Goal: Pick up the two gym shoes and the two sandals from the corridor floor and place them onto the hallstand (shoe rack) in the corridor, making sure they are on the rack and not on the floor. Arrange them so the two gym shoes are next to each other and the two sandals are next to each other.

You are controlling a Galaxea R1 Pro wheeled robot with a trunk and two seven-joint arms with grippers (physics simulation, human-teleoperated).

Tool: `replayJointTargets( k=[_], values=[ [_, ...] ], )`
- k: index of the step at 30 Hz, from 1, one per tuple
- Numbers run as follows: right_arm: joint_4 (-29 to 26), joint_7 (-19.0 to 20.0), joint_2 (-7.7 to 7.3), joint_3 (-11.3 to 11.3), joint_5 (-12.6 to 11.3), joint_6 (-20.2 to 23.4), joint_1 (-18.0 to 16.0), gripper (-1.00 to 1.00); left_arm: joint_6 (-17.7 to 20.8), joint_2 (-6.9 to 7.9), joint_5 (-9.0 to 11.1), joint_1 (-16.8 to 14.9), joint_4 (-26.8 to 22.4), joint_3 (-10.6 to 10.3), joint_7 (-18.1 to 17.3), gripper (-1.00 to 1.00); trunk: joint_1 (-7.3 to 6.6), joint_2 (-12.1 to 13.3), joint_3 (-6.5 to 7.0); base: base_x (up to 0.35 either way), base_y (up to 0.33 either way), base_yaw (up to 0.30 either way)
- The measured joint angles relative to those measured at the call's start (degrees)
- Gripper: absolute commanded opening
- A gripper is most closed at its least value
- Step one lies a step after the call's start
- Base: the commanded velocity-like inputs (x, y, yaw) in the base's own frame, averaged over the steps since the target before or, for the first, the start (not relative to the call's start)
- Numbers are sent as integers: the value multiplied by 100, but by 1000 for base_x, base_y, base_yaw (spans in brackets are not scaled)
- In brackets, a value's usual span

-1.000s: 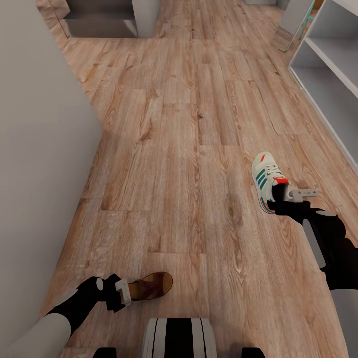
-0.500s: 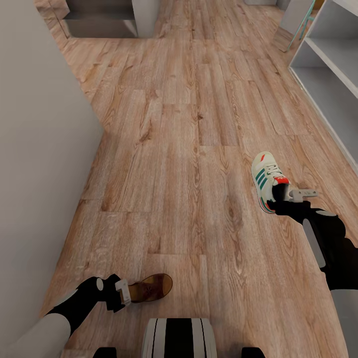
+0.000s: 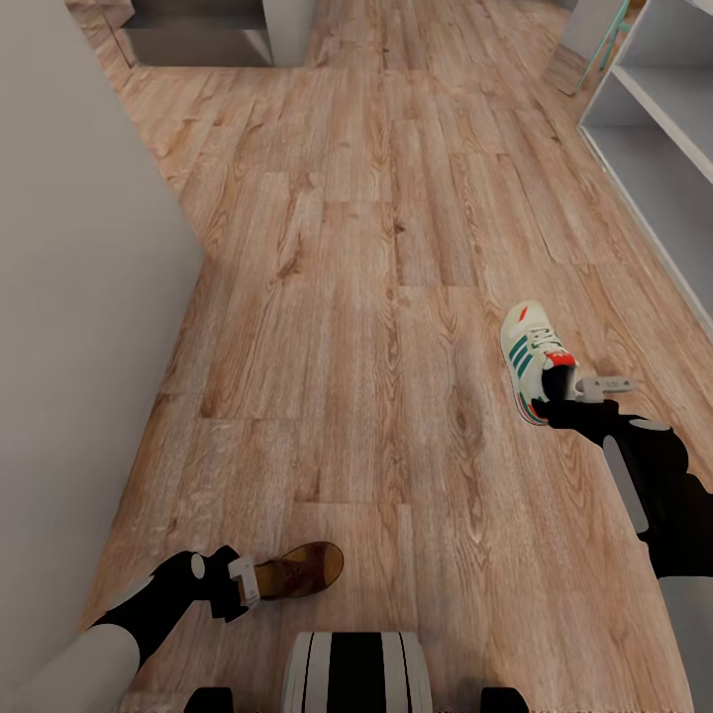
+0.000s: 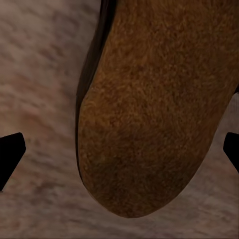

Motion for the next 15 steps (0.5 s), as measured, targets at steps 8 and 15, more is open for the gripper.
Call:
replayJointTargets(
  k=[8,15],
  values=[
    [2,0,0,1,0,0,2,-100,0,-1,0,0,0,3,0,100,0,0,-70,0,0,0],
    [2,0,0,2,1,0,1,-100,107,-7,1,-2,-4,7,0,100,0,0,-85,0,0,0]
  ],
)
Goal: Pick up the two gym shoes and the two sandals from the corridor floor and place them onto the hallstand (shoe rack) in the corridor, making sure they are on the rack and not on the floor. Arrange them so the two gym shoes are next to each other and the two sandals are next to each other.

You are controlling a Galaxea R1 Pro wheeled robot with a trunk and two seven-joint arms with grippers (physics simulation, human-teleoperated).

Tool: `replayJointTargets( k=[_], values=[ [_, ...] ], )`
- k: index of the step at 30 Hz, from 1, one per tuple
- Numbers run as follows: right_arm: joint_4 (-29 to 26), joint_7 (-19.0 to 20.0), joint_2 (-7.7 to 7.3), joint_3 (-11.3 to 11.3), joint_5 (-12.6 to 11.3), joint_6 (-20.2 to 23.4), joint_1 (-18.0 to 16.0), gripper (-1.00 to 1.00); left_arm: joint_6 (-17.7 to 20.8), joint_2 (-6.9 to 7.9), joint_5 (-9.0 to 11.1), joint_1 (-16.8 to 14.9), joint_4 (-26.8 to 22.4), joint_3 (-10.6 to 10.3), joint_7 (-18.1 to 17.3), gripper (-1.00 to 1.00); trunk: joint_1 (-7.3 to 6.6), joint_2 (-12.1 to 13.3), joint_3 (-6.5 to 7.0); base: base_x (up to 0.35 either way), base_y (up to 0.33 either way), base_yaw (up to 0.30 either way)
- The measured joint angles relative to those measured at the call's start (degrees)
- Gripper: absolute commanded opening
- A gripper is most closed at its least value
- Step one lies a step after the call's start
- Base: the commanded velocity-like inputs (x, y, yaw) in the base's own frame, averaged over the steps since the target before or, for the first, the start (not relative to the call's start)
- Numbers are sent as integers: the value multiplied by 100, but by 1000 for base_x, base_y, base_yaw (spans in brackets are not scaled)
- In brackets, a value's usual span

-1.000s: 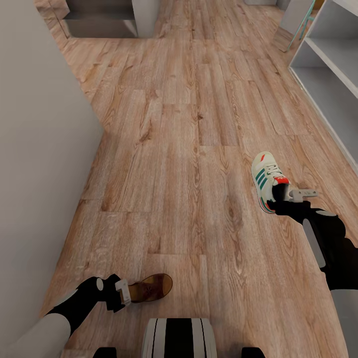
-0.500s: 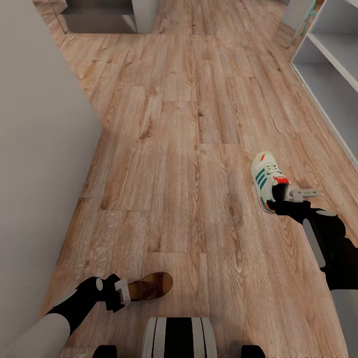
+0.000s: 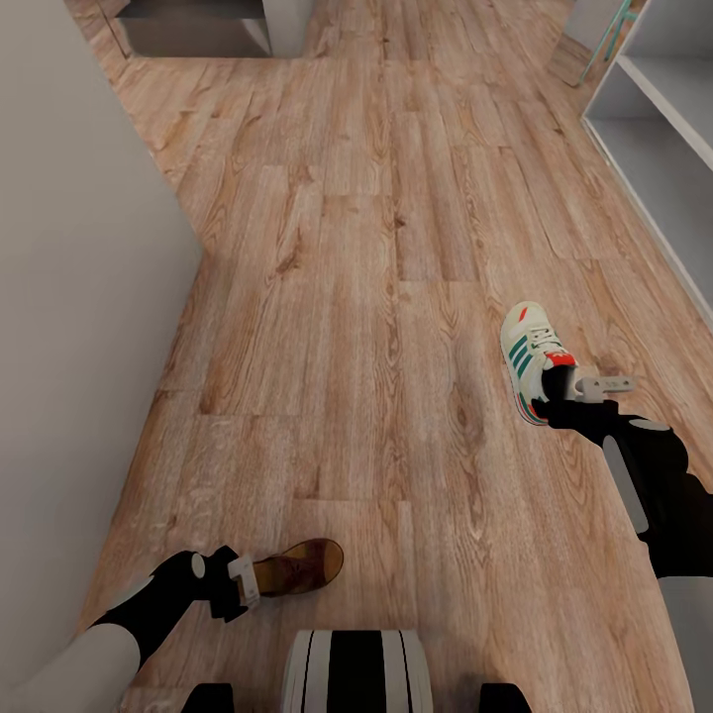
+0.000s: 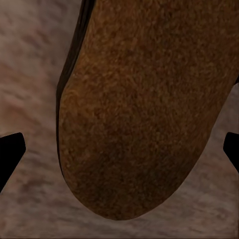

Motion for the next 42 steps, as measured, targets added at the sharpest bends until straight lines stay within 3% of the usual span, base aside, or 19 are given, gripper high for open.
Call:
replayJointTargets(
  k=[33,34,42],
  values=[
    [-7,0,-6,-9,3,0,-3,-100,106,-93,2,-77,-18,-16,0,100,0,0,-1,0,0,0],
    [-7,0,-7,-9,2,0,-2,-100,106,-95,2,-77,-19,-16,0,-100,0,0,-1,0,0,0],
    [-7,0,-8,-9,4,0,0,-100,123,-90,39,-75,-11,-24,-5,-100,0,0,-1,0,0,0]
  ],
)
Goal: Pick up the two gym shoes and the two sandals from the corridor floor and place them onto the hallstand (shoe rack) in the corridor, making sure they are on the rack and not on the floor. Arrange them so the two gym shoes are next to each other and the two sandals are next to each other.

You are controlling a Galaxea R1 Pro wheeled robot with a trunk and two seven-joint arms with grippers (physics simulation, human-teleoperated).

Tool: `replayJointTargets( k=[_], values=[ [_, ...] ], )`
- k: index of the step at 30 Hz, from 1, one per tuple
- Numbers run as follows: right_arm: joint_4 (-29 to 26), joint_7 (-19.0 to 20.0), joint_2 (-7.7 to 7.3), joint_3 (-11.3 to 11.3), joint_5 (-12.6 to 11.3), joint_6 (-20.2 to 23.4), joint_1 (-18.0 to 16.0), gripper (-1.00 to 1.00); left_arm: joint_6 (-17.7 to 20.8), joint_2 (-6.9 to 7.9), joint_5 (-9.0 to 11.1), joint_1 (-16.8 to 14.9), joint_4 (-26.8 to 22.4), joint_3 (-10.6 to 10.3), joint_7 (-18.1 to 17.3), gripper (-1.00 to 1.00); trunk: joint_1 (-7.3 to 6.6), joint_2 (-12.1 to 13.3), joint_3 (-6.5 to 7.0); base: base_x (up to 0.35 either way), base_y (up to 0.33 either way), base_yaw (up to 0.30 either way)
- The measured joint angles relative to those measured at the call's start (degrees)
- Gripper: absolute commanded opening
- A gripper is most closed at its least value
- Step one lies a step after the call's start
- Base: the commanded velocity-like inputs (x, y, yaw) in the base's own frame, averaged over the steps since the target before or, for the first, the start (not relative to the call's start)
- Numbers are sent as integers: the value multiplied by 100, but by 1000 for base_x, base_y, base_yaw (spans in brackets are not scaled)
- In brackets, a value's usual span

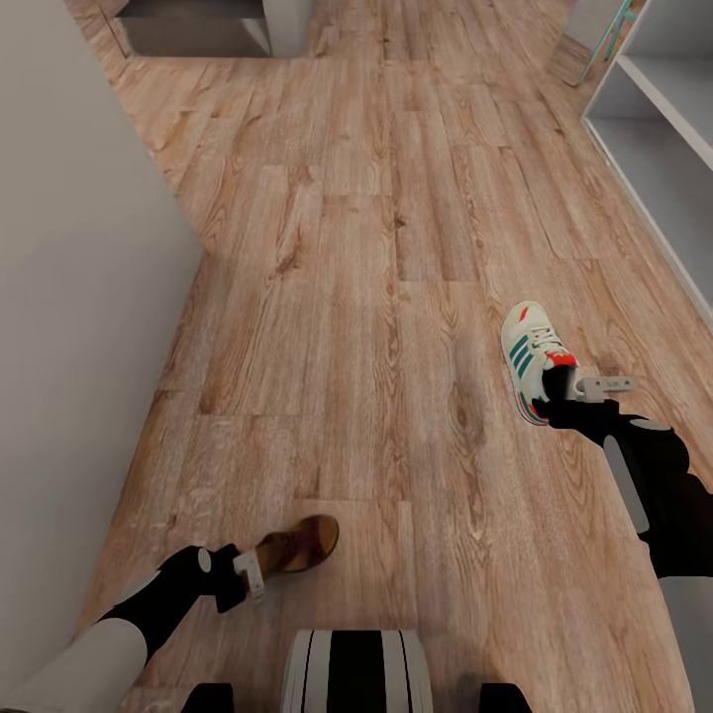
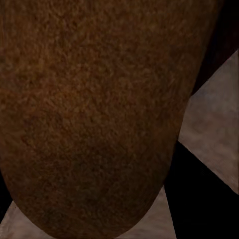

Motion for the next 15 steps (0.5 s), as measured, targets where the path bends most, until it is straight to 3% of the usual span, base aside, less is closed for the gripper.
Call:
replayJointTargets(
  k=[15],
  values=[
    [-2,0,0,0,5,0,0,-100,4,34,32,6,-1,7,197,-100,0,0,0,0,0,0]
  ],
)
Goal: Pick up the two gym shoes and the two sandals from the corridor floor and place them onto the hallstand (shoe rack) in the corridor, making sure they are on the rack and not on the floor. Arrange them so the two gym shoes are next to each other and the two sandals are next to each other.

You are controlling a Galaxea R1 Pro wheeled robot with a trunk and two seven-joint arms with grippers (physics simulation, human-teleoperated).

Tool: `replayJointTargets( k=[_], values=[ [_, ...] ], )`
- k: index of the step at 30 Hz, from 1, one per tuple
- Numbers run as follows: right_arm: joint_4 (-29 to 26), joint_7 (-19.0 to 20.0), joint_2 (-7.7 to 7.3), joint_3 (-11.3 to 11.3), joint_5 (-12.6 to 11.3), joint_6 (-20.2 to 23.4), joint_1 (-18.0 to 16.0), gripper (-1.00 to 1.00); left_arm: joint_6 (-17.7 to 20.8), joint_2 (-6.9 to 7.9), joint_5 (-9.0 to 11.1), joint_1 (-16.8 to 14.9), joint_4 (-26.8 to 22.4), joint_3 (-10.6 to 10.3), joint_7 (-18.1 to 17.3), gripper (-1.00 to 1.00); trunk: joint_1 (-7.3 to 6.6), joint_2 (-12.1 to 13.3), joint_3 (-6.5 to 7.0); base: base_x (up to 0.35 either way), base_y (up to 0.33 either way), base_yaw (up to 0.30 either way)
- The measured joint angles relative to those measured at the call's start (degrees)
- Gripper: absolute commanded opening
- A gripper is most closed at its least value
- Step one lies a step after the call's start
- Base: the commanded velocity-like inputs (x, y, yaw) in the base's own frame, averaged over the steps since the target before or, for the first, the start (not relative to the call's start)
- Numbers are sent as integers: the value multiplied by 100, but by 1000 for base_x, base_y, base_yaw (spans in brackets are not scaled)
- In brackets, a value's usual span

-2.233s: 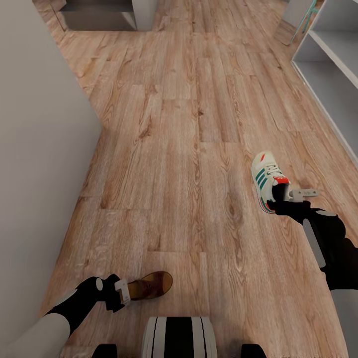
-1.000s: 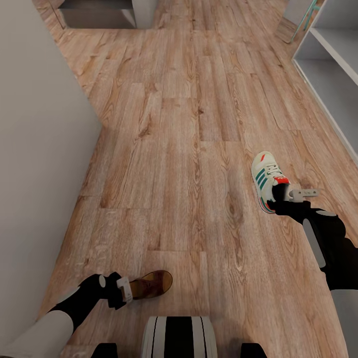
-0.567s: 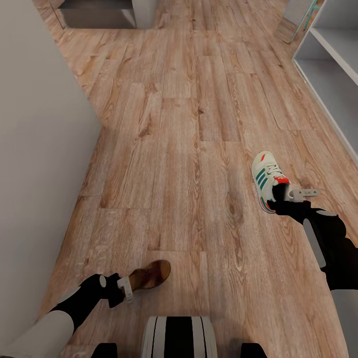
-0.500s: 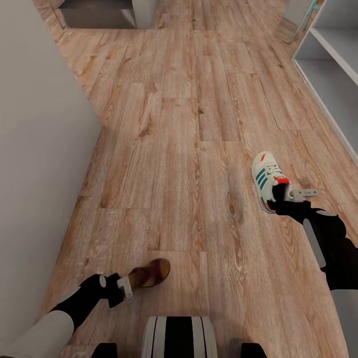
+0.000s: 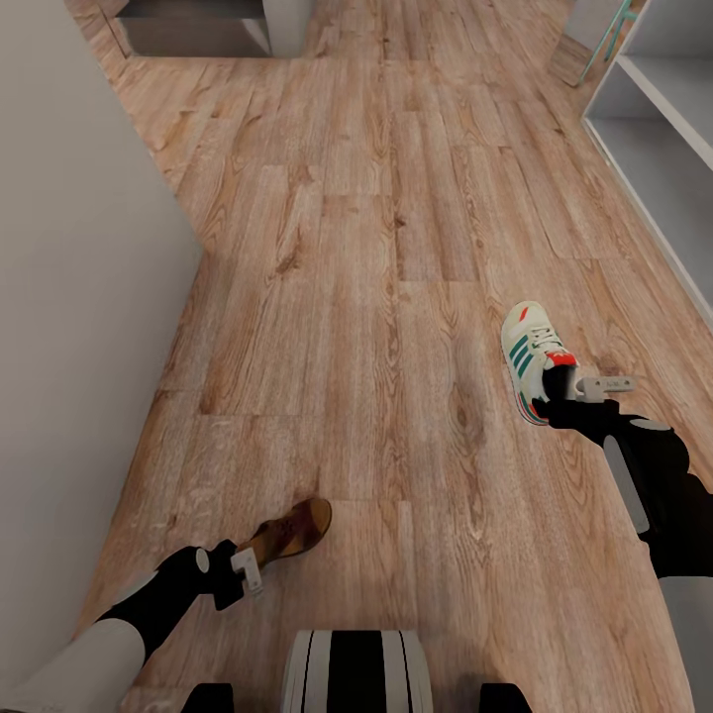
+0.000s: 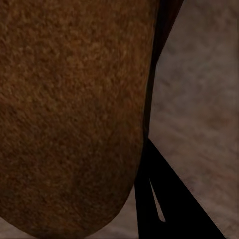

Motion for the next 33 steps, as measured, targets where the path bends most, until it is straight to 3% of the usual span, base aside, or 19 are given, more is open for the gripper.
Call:
replayJointTargets(
  k=[27,33],
  values=[
    [-24,0,0,-1,-8,0,-1,-100,-8,27,-31,0,-8,2,17,-100,0,0,0,0,0,0],
    [-27,0,0,0,-7,0,0,-100,-9,35,-32,0,-10,9,23,-100,-16,8,132,0,0,0]
  ],
)
